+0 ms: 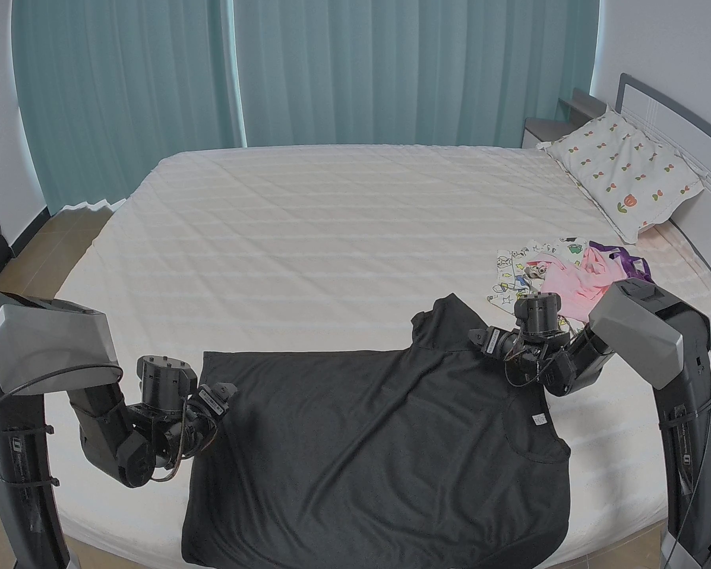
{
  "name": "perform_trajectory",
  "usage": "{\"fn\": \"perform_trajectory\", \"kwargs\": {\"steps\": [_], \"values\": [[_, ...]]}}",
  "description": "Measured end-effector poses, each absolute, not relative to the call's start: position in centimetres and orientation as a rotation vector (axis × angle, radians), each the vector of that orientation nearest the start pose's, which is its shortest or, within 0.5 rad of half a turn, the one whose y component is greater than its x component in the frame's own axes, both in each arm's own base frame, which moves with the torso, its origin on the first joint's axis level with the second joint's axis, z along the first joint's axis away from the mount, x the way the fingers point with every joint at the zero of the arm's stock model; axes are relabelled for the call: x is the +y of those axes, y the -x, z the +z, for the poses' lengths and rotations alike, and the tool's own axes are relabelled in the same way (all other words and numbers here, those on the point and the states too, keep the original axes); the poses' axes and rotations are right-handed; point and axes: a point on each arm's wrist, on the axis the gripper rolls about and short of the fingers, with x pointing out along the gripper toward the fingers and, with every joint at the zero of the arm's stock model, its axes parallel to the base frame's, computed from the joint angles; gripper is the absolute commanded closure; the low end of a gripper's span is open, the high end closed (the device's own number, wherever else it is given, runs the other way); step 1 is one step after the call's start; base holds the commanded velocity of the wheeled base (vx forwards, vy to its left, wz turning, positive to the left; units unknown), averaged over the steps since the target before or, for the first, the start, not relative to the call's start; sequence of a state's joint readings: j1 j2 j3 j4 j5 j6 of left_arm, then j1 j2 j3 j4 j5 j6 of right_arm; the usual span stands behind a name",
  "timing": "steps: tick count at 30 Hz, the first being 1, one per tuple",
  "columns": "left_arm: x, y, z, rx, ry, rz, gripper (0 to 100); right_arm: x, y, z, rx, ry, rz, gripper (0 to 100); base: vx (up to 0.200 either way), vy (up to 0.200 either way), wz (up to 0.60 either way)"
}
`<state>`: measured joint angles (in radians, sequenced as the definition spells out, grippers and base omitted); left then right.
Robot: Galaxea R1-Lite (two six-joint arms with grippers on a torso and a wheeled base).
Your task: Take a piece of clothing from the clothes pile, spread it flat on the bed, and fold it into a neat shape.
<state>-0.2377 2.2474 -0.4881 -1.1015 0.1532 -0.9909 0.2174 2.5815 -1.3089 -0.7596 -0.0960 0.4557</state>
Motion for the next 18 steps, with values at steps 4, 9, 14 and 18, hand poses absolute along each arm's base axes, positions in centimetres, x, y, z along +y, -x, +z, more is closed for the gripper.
{"fn": "perform_trajectory", "kwargs": {"steps": [4,9,14,18], "values": [[-7.4,-29.8,-2.2,0.654,0.815,0.241,0,10.2,-46.9,-2.7,0.508,-0.359,-0.007,0,0.0,0.0,0.0],[-7.6,-29.6,-2.8,0.676,0.805,0.242,0,10.0,-47.6,-2.0,0.493,-0.358,-0.01,0,0.0,0.0,0.0],[-7.7,-29.6,-3.0,0.684,0.802,0.244,0,10.0,-47.7,-3.0,0.514,-0.355,-0.008,0,0.0,0.0,0.0],[-7.7,-29.5,-3.1,0.686,0.8,0.246,0,10.4,-48.3,-3.7,0.522,-0.354,-0.006,0,0.0,0.0,0.0]]}}
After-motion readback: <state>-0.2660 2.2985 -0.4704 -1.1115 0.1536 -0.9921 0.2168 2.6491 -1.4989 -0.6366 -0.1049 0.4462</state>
